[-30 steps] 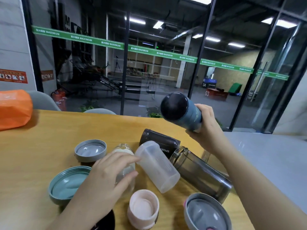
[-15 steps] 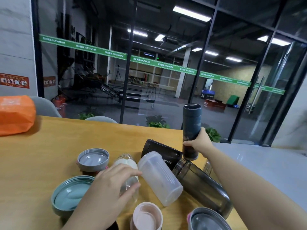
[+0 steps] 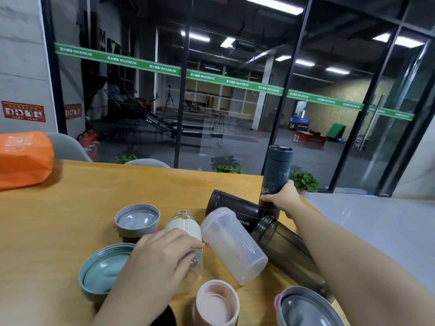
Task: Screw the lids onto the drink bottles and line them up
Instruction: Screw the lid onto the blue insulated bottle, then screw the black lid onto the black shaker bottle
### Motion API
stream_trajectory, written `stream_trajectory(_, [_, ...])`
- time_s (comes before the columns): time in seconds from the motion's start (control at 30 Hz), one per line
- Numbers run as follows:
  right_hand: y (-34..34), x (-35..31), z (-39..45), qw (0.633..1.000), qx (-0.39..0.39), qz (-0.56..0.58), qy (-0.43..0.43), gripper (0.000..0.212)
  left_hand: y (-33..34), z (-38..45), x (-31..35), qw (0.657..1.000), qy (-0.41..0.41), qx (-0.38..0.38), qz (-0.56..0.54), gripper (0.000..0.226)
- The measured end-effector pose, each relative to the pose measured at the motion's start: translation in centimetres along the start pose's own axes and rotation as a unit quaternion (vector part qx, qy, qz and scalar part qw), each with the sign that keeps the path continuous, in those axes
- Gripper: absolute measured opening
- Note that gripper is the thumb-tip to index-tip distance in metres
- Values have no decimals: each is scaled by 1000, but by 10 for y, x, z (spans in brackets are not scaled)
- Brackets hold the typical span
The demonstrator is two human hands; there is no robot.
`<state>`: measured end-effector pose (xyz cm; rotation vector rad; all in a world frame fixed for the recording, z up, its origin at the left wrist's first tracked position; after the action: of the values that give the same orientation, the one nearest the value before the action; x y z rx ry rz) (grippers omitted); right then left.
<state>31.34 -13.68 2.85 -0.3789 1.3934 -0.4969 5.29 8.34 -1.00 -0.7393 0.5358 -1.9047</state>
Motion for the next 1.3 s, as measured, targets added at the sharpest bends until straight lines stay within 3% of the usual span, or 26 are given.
stream_trajectory(0.23, [2,3,6,1000,7,16,17,68,-7,2,3,1000,16,14,10,38])
stream_trajectory(0.6, [2,8,11,999,12,25,40,65,-3,0,-1,1000,5,0,2,38])
stream_trajectory(1.03, [1,12,12,997,-11,47,66,89,3,1,-1,1000,-3,-17,-10,23])
stream_trajectory(1.13, [-2,3,12,995,-11,-36,92,96,1,0,1,1000,-8,-17,-15,25])
stream_trajectory(1.3, [-6,-11,9,987,-44,-137,72,68,2,-1,0,999,-16,-17,-25,21])
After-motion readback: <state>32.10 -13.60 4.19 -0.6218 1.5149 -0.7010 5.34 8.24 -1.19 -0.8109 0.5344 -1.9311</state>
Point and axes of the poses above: each hand's wrist, its own z-axis towards the middle knuckle, its own y-axis out of the palm, x = y × z, the point moved 3 cm from there along z, towards the middle knuckle, and after that the axes turned 1 degree about -x, right-handed, at the moved point
